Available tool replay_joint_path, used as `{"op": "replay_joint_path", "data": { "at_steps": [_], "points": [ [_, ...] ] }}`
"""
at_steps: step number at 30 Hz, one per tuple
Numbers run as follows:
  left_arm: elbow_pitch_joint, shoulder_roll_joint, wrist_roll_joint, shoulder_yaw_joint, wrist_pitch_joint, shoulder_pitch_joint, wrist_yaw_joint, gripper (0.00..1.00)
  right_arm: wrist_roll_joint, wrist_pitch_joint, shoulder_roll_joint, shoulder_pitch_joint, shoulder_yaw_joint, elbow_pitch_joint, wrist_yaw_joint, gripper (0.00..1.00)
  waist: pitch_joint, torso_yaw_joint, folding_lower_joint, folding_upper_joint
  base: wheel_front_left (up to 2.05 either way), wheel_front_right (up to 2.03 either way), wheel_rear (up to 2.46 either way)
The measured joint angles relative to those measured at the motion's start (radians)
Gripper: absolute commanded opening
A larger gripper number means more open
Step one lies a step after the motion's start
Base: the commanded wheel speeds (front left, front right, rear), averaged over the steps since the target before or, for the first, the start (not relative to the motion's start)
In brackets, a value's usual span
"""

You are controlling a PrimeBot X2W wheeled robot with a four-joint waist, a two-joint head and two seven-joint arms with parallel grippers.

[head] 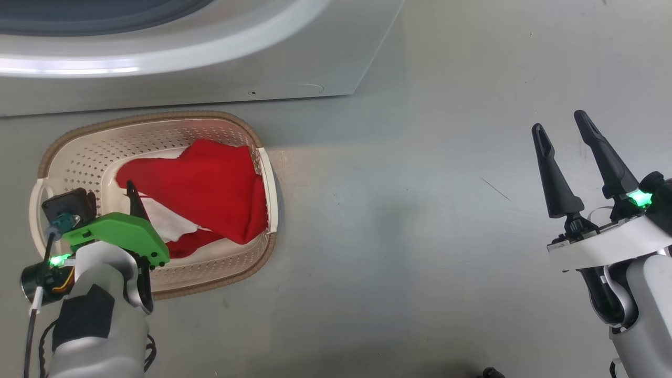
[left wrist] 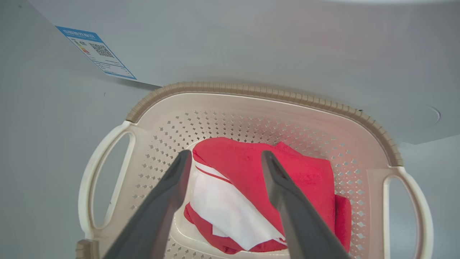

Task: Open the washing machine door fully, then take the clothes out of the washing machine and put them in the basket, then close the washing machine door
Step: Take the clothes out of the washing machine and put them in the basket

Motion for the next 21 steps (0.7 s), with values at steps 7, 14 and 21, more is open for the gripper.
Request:
{"op": "replay_joint_path", "data": {
  "at_steps": [7, 14, 21],
  "points": [
    [0.029, -0.001, 0.000, -0.005, -0.023, -0.006, 0.000, 1.00, 0.000, 0.000, 0.020, 0.000, 0.005, 0.017, 0.000, 1.00, -0.033, 0.002, 0.0000, 0.0000, 0.00, 0.00, 0.00],
    [0.042, -0.002, 0.003, -0.028, -0.033, -0.006, -0.009, 1.00, 0.000, 0.000, 0.045, -0.006, 0.009, 0.039, 0.000, 1.00, -0.090, 0.008, 0.0000, 0.0000, 0.00, 0.00, 0.00],
    [0.023, -0.004, 0.043, -0.068, -0.042, -0.004, -0.044, 1.00, 0.000, 0.000, 0.067, -0.006, -0.001, 0.065, 0.000, 1.00, -0.167, 0.017, 0.0000, 0.0000, 0.00, 0.00, 0.00]
  ]
}}
